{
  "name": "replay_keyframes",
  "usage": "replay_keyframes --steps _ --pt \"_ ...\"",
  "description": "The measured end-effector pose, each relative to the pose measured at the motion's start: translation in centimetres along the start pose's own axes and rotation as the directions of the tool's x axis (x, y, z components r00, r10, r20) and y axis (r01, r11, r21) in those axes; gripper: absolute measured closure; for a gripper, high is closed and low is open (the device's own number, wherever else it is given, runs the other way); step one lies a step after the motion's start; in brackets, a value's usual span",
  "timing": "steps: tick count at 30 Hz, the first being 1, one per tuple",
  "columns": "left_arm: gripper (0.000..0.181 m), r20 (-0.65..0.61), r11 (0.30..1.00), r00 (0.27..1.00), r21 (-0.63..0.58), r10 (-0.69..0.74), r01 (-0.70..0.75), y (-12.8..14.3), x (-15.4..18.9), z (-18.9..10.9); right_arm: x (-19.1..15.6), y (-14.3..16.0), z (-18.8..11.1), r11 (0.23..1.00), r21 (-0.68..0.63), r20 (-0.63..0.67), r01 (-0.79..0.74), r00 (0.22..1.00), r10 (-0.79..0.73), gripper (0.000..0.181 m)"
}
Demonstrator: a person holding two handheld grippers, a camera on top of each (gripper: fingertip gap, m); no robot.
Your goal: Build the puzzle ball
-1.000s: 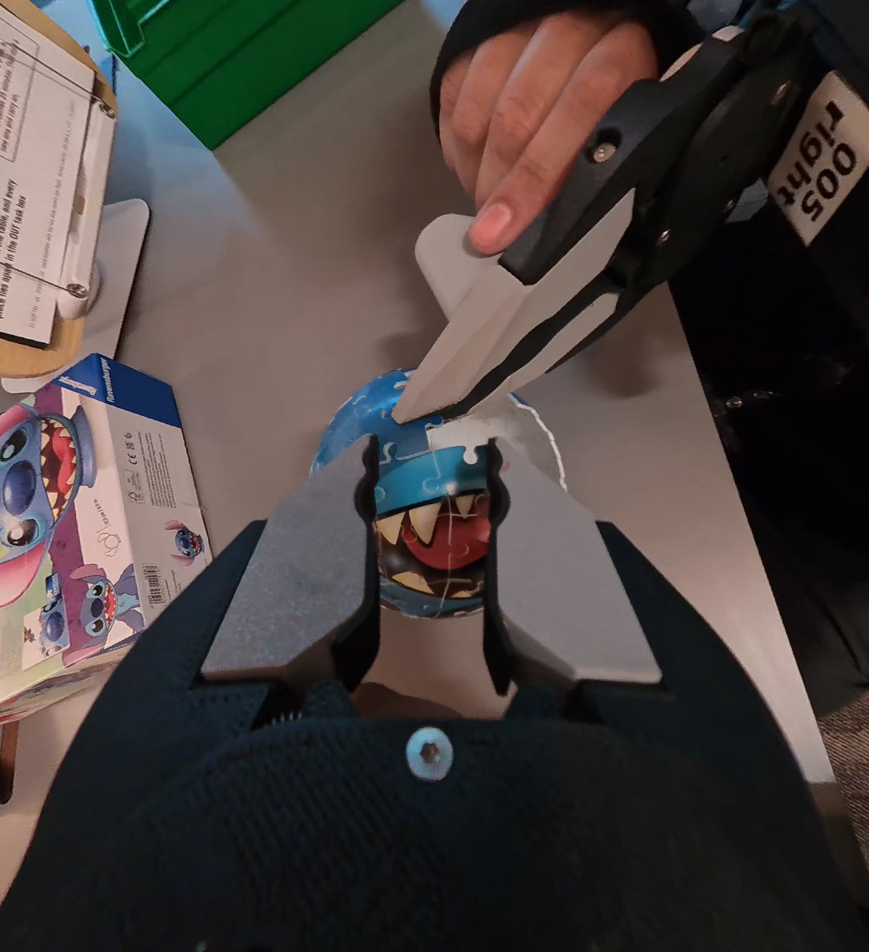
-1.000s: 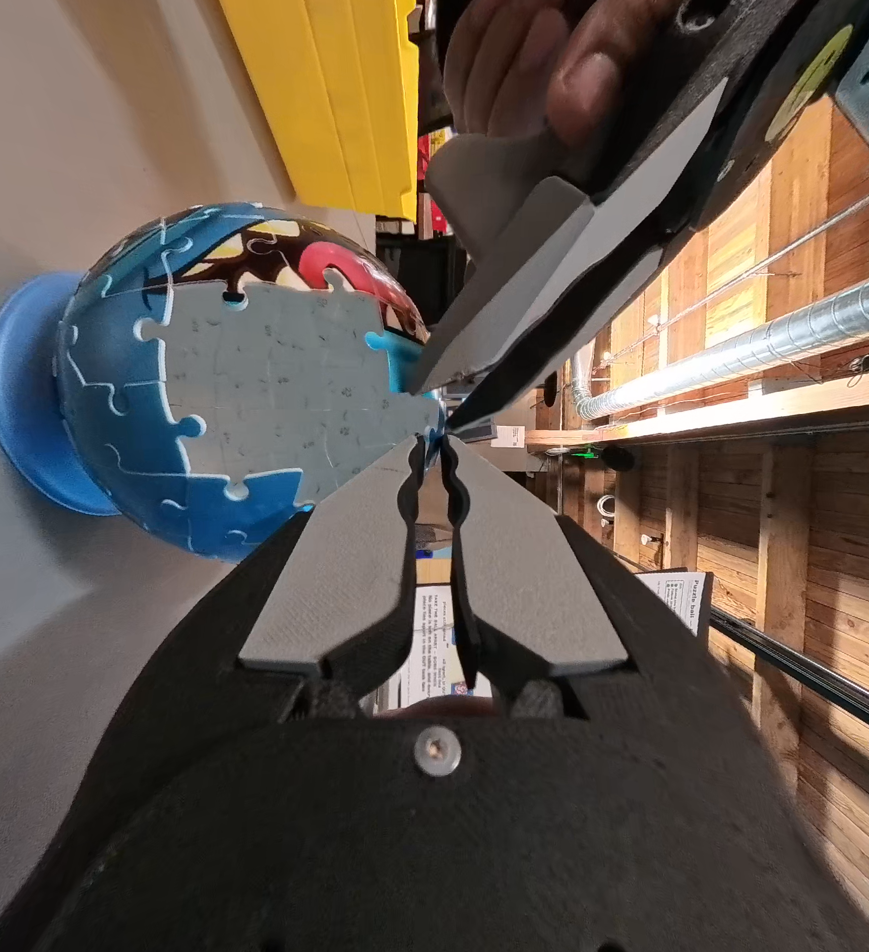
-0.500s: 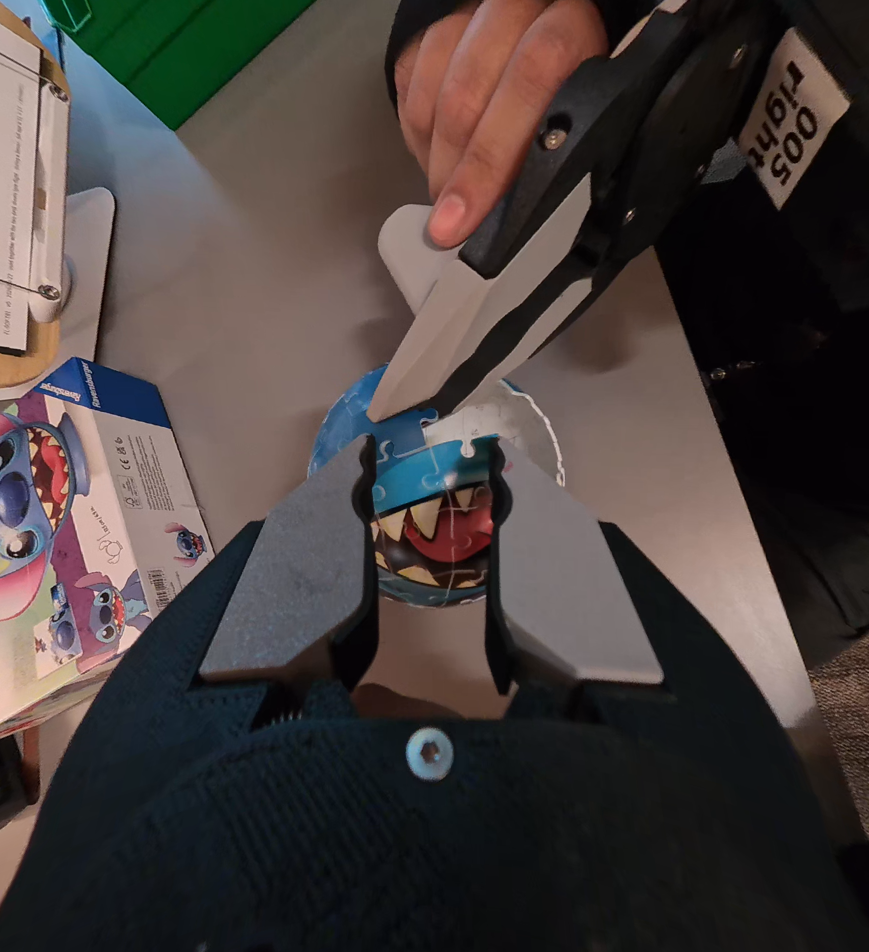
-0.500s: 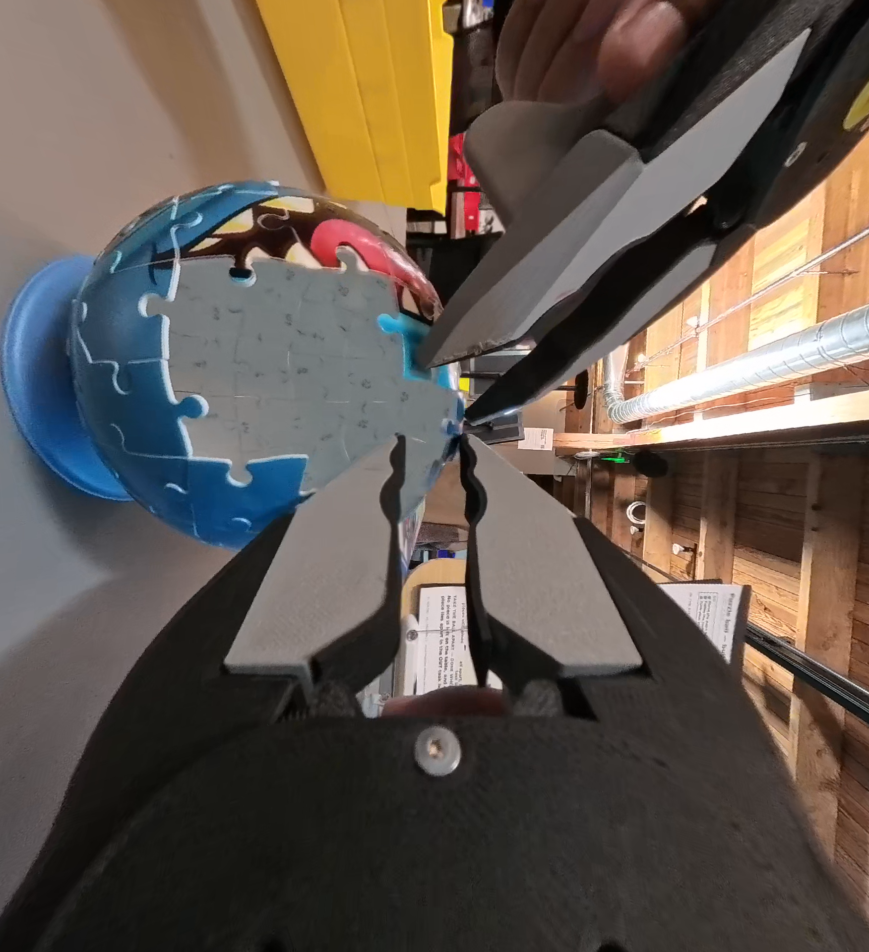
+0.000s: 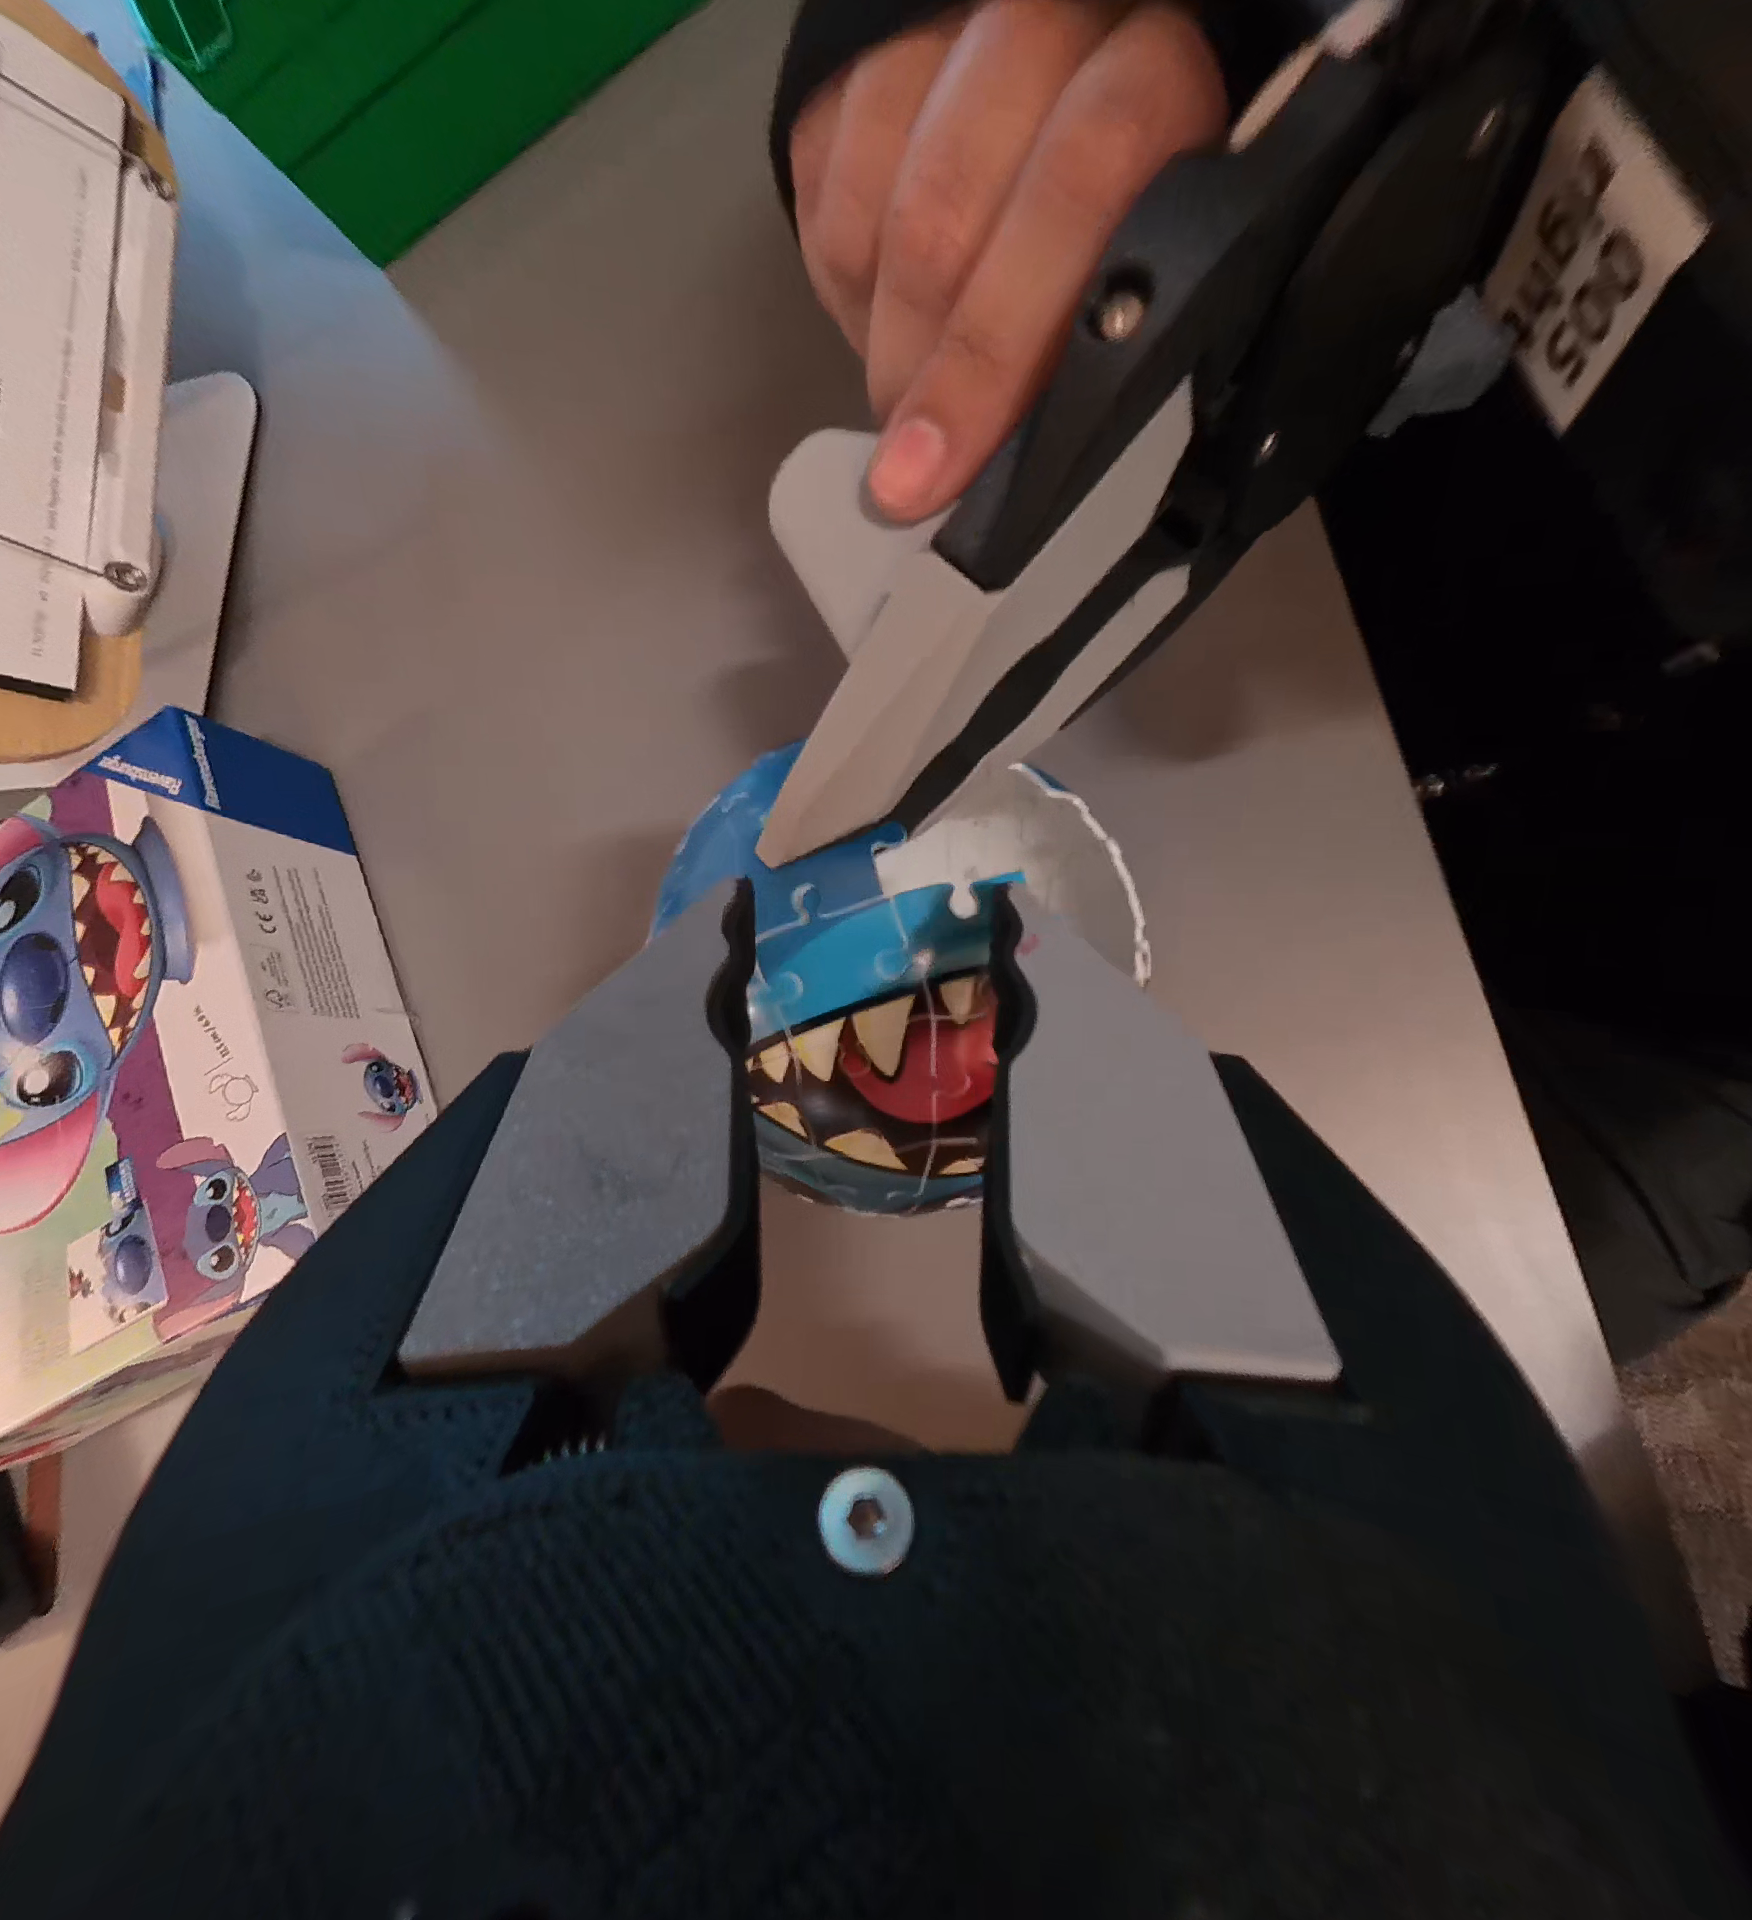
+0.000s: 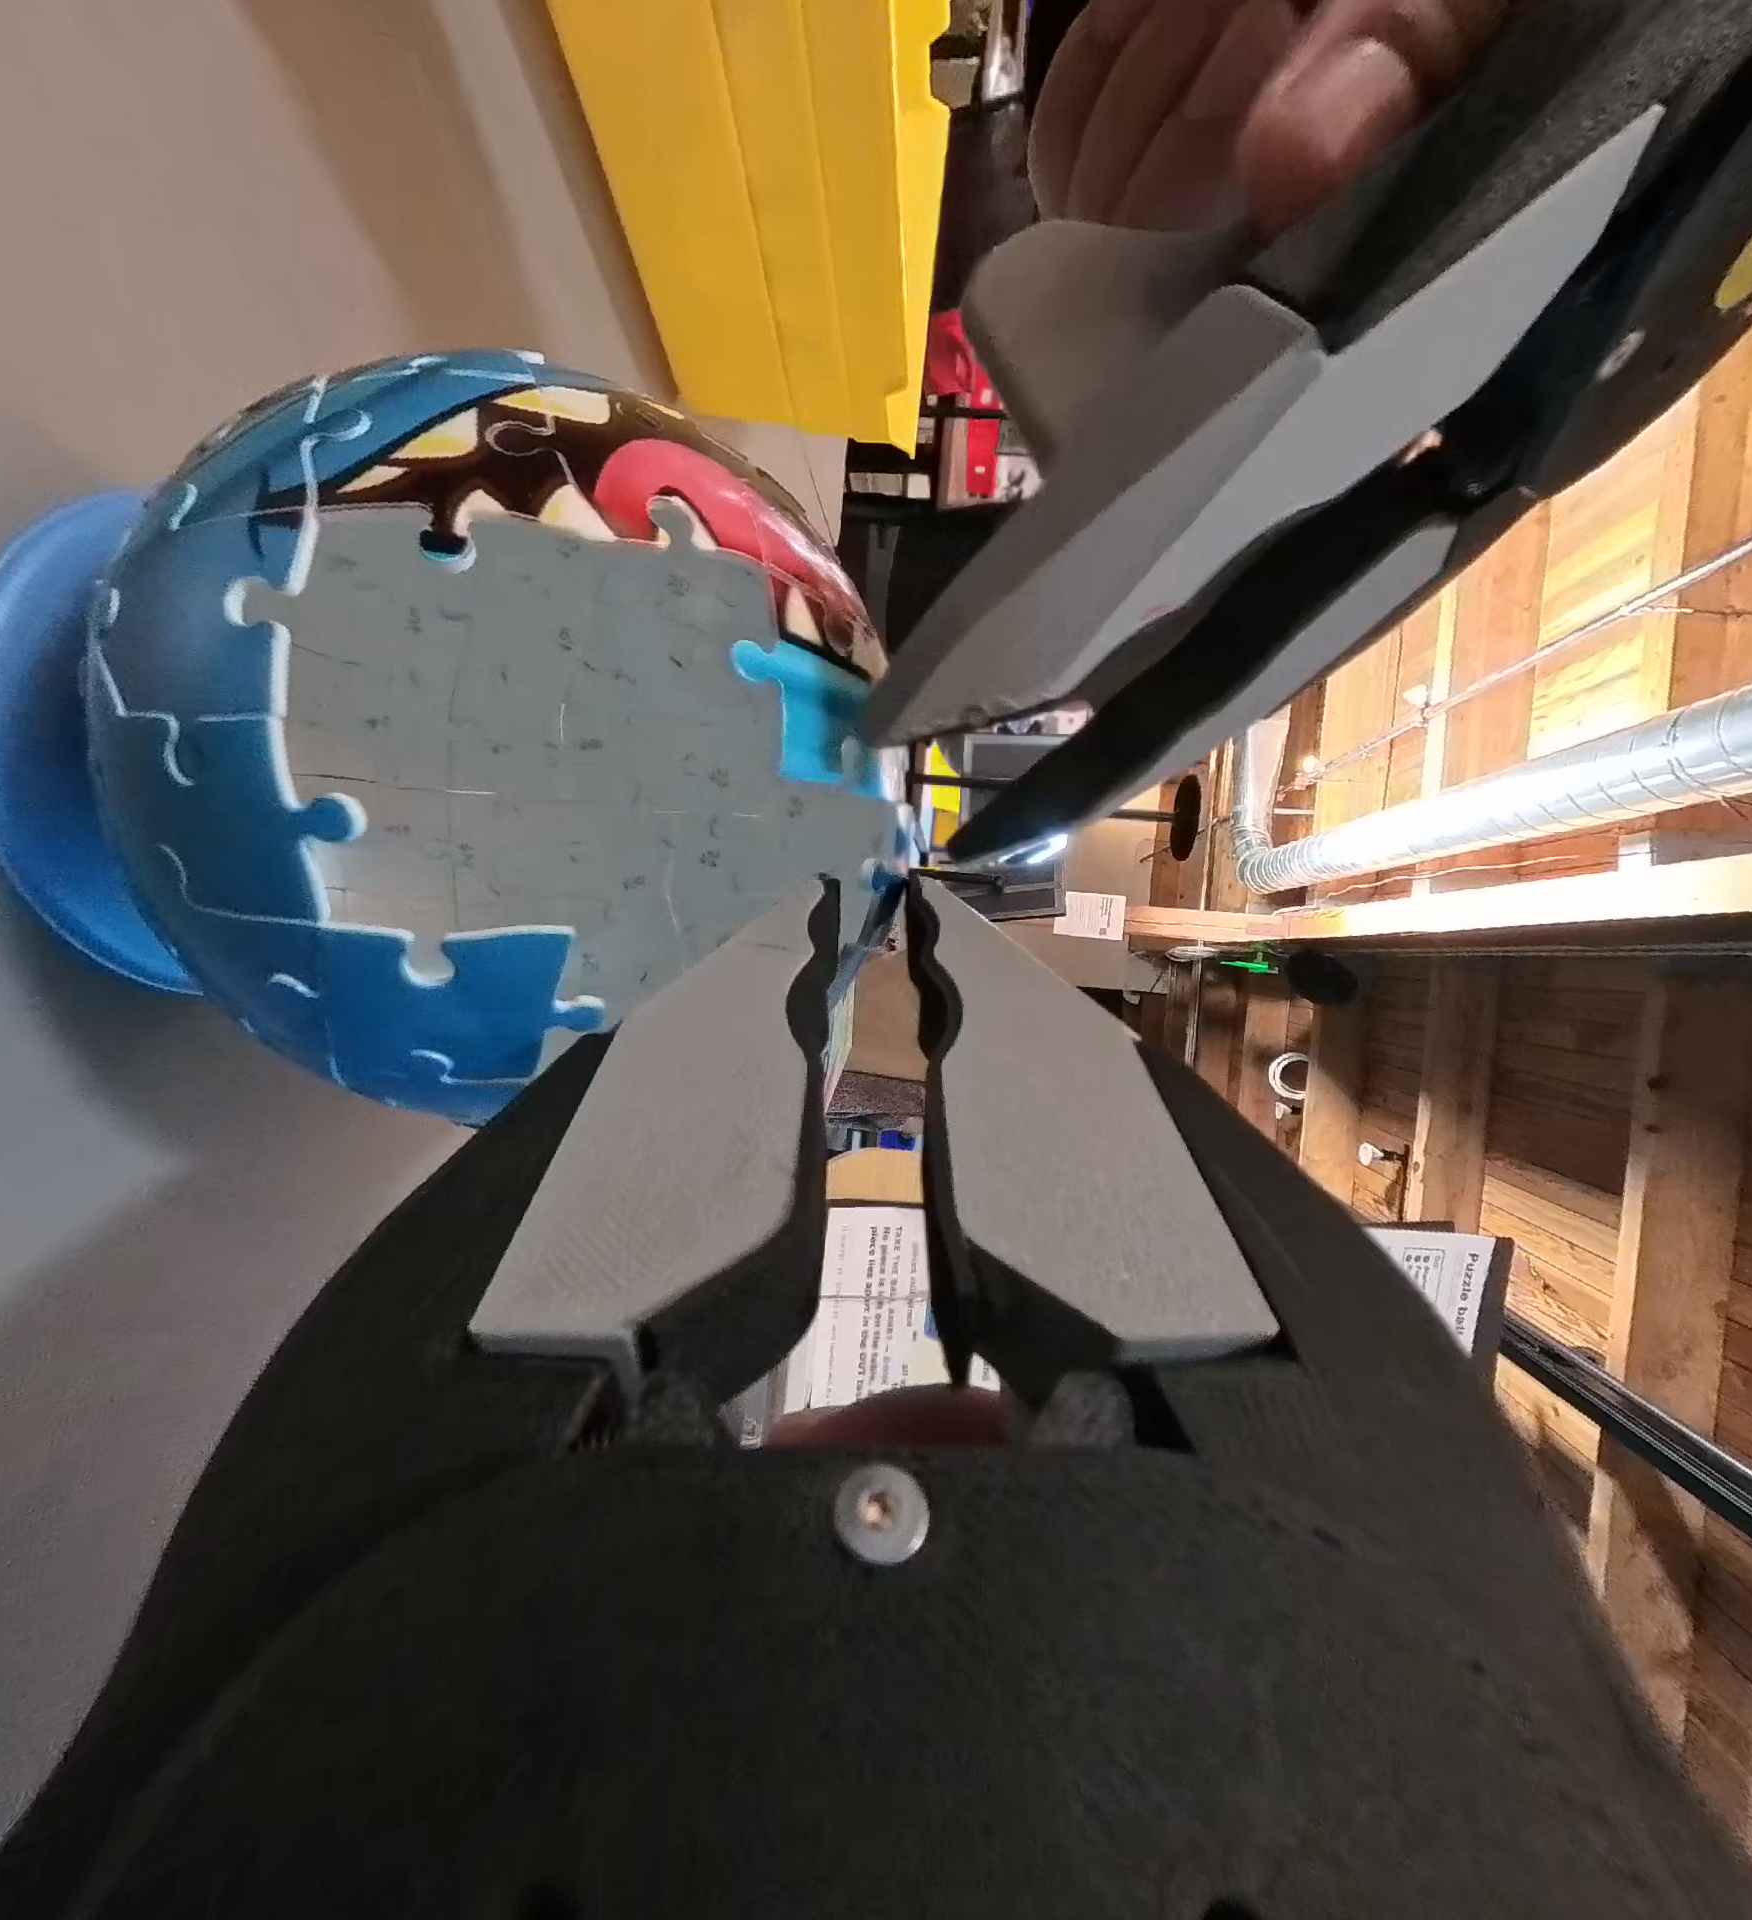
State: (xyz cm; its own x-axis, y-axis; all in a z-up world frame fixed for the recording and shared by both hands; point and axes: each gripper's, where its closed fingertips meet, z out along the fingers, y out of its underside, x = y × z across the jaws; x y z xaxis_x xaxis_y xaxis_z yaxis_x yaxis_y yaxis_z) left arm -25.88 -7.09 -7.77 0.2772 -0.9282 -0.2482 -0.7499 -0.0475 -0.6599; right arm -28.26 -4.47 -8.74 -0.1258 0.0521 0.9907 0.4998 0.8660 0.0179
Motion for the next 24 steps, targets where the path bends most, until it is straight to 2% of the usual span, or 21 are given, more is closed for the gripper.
replay_keyframes --steps 5,14,18,24 --pt "0.139 -0.007 1.000 1.000 -0.019 -0.004 0.004 0.46 0.06 0.16 -0.44 -0.06 0.01 1.000 0.008 0.004 -0.004 1.000 0.004 0.163" --pt "0.137 -0.030 1.000 1.000 -0.015 -0.006 0.006 0.40 0.19 0.55 -0.32 0.00 0.33 1.000 -0.009 0.016 -0.017 1.000 0.017 0.163" --pt "0.137 -0.014 1.000 1.000 -0.023 -0.006 0.006 0.69 -0.10 0.12 0.07 0.22 0.41 1.000 -0.011 -0.009 0.009 1.000 -0.009 0.173" --pt "0.134 -0.036 1.000 0.999 -0.022 -0.007 0.006 0.70 0.18 0.43 -0.19 0.12 0.47 1.000 -0.019 0.011 -0.002 1.000 0.002 0.167"
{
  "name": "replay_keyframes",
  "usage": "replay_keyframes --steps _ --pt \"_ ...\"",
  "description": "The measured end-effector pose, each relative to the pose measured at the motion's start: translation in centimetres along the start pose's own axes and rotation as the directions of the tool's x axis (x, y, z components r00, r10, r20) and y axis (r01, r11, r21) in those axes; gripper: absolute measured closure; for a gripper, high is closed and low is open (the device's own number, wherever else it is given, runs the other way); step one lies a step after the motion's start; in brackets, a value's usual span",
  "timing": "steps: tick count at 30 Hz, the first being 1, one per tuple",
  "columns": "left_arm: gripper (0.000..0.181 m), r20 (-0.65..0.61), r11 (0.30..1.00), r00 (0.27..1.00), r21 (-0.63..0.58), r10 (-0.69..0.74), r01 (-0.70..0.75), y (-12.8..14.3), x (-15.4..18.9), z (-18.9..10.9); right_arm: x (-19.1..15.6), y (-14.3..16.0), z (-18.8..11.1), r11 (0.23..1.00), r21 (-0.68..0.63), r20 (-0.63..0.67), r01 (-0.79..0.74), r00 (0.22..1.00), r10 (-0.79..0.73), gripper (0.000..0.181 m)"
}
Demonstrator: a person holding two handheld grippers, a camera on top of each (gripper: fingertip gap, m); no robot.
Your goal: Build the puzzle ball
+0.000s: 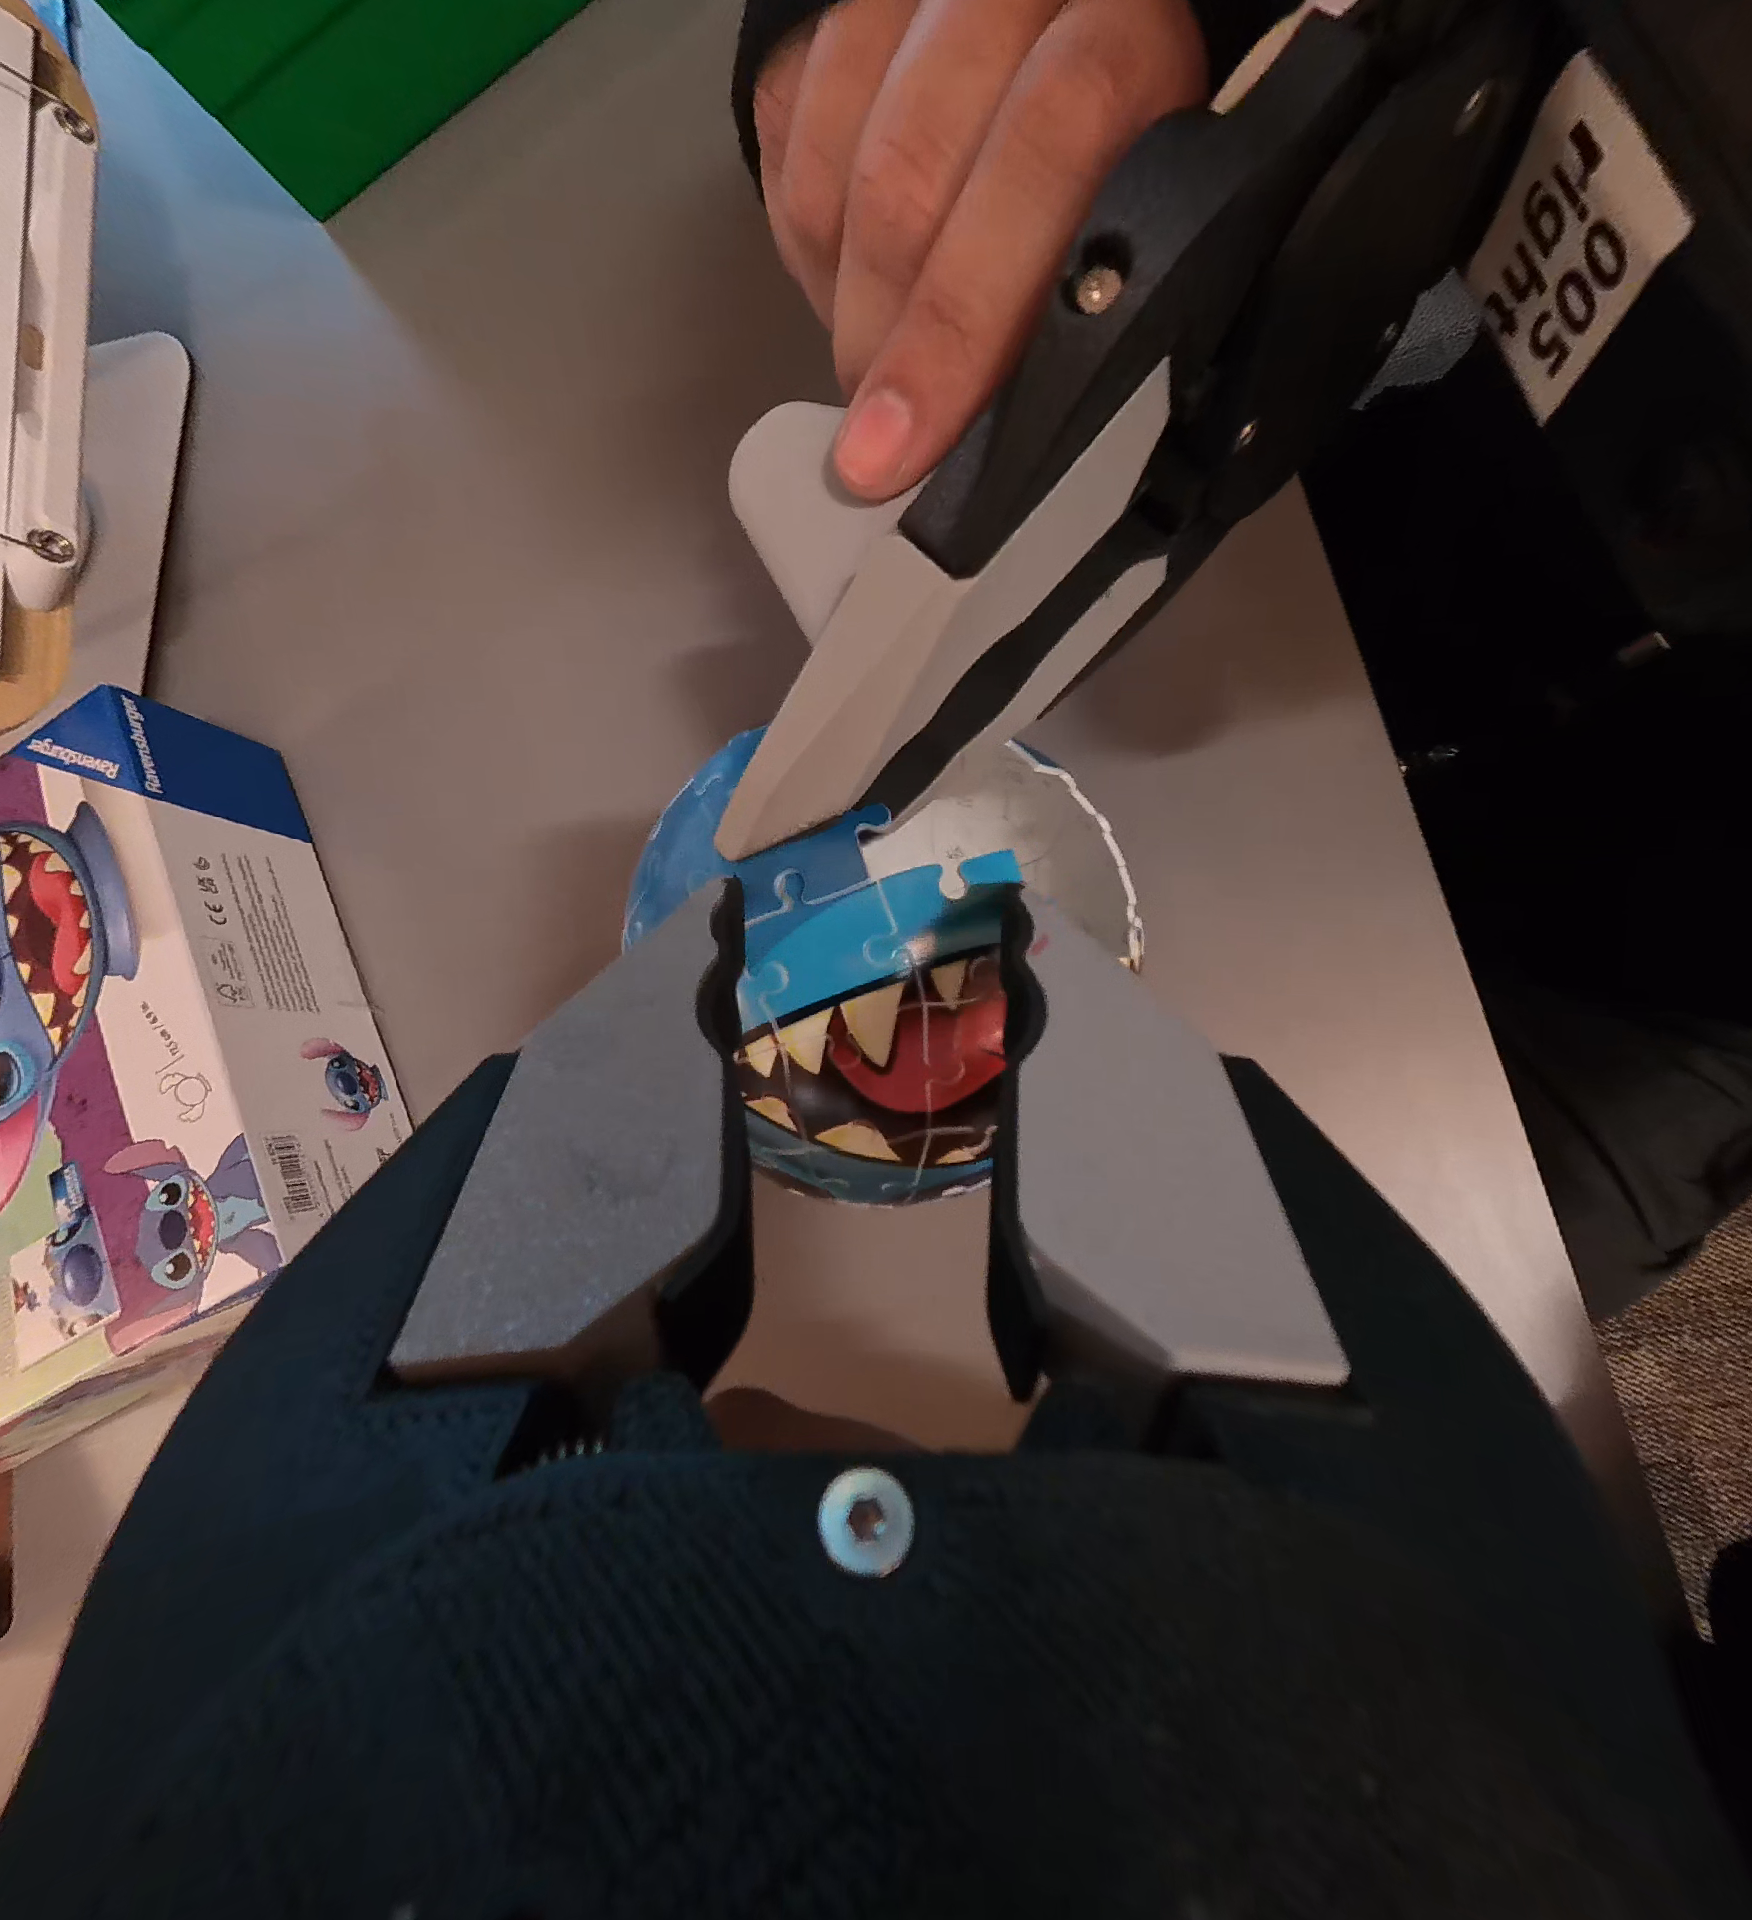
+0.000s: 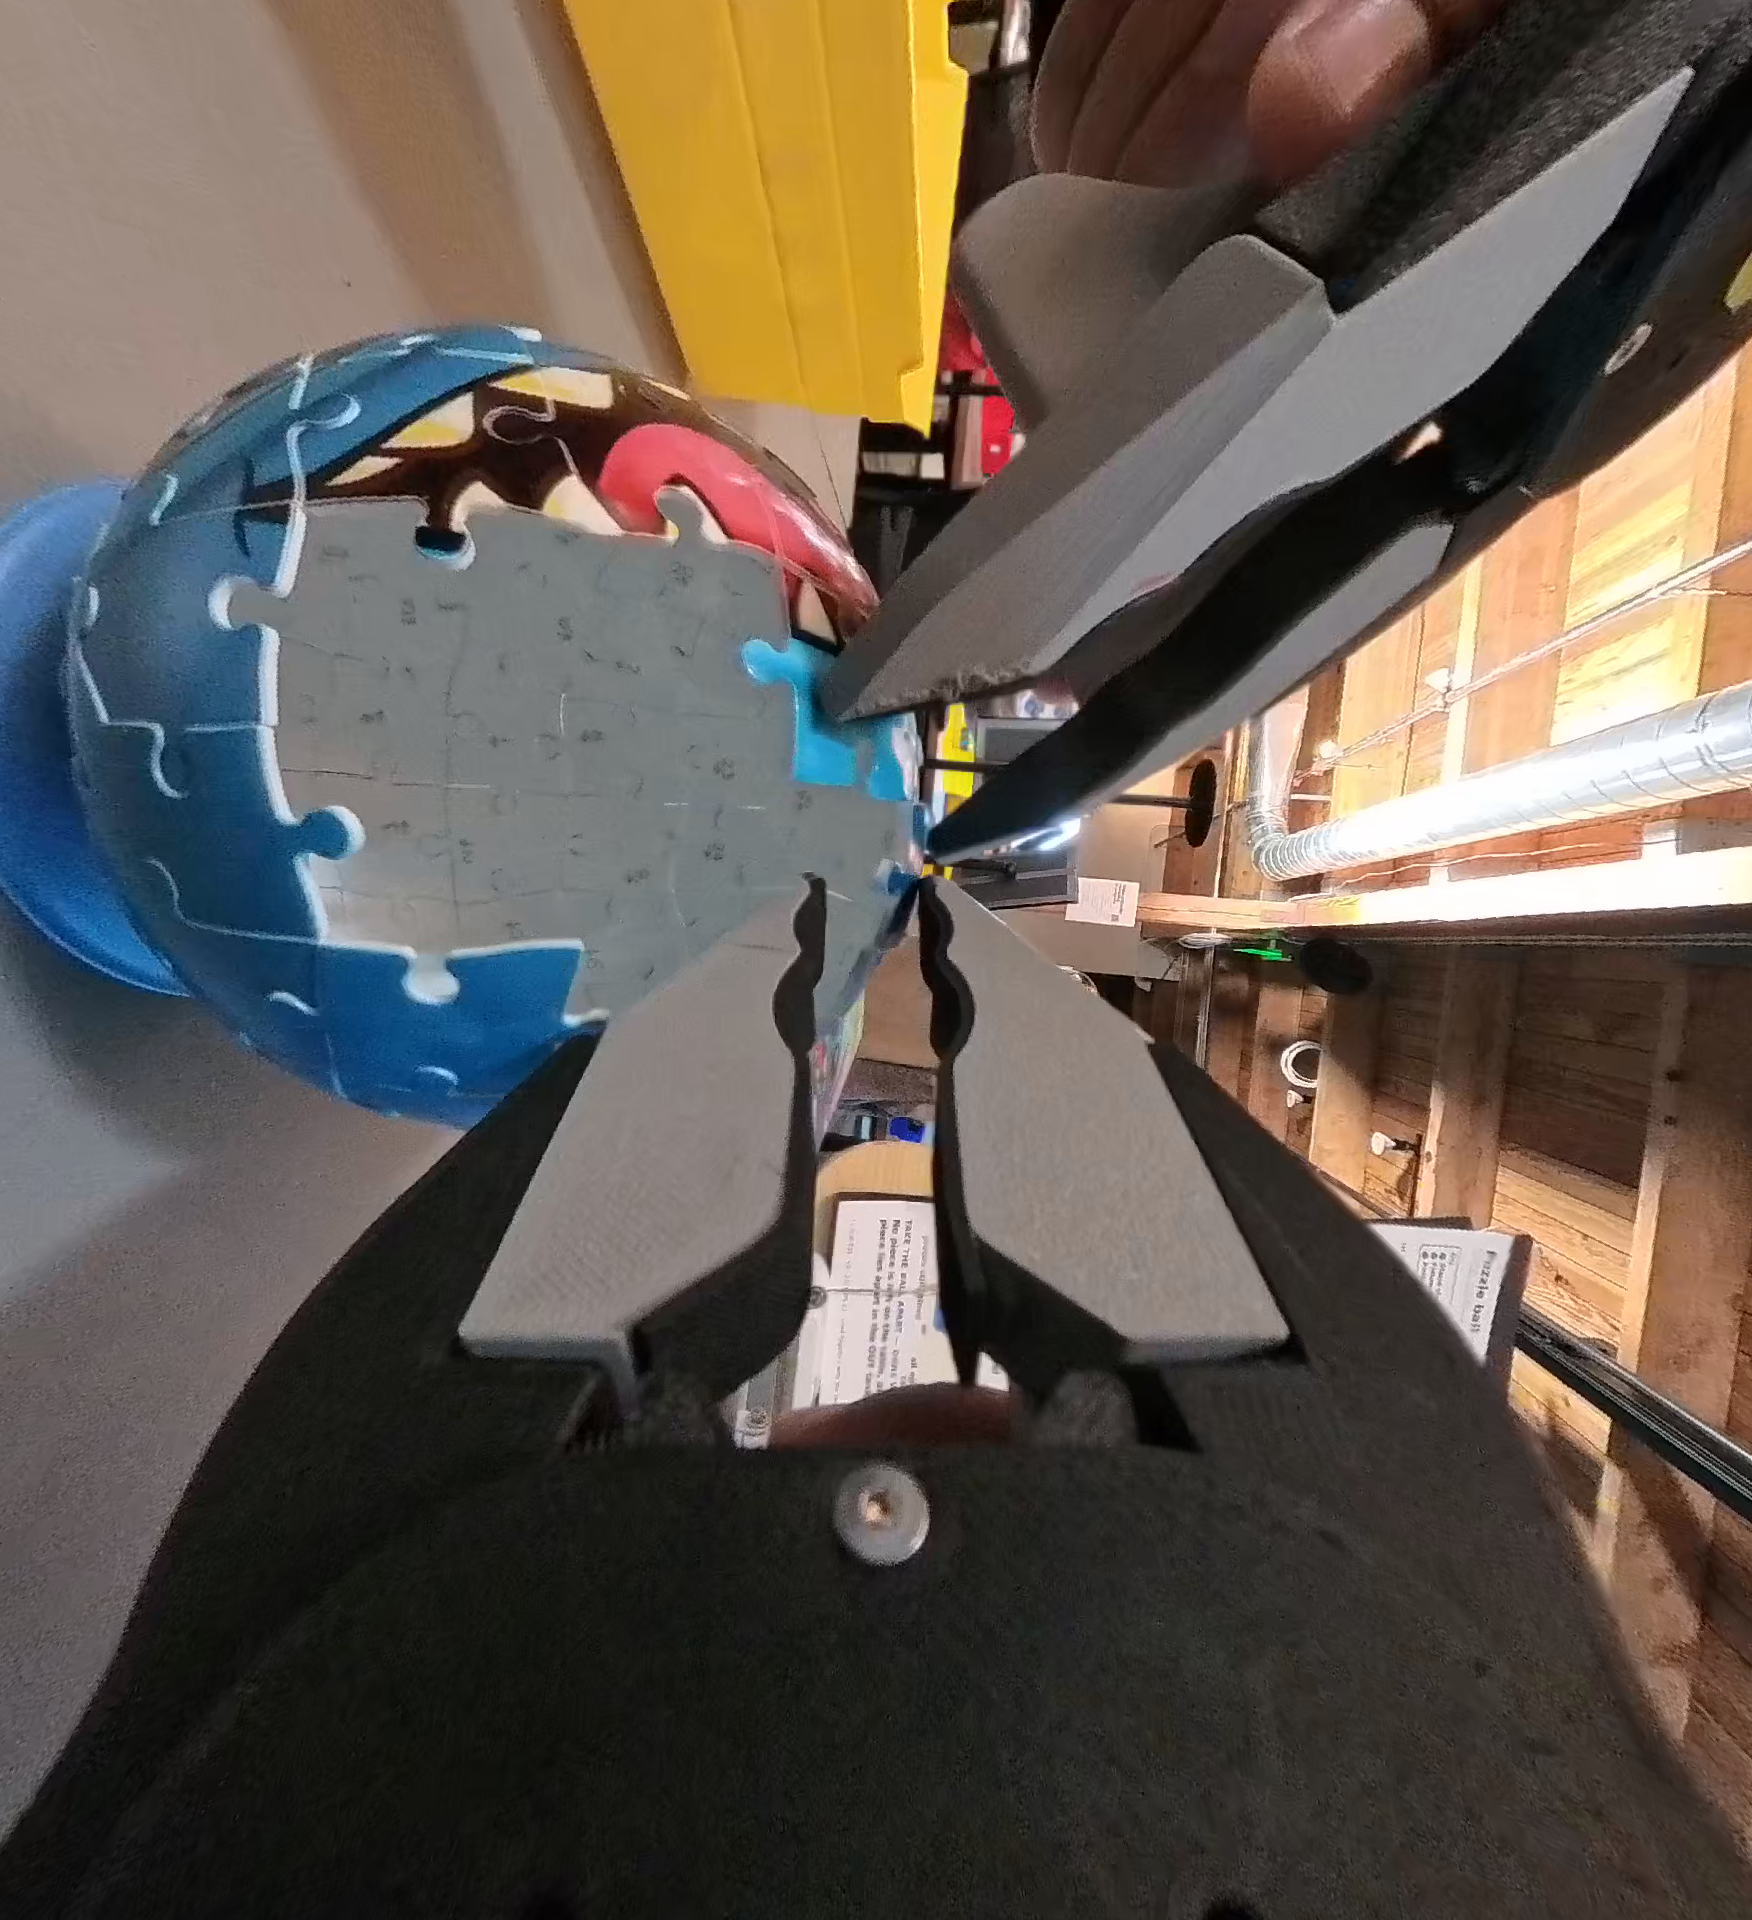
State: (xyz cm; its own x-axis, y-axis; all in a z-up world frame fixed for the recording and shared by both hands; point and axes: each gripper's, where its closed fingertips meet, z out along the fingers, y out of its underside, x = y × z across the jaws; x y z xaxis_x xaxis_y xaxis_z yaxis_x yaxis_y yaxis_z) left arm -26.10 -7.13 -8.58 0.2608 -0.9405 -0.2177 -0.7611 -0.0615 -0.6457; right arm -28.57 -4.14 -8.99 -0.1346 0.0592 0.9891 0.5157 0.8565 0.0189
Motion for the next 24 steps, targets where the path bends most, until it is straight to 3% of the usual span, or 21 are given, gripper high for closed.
replay_keyframes --steps 24 --pt "0.134 -0.008 1.000 1.000 -0.003 0.007 -0.007 0.18 0.15 -0.10 0.64 -0.50 -0.52 0.982 0.119 -0.147 0.146 0.981 -0.128 0.175"
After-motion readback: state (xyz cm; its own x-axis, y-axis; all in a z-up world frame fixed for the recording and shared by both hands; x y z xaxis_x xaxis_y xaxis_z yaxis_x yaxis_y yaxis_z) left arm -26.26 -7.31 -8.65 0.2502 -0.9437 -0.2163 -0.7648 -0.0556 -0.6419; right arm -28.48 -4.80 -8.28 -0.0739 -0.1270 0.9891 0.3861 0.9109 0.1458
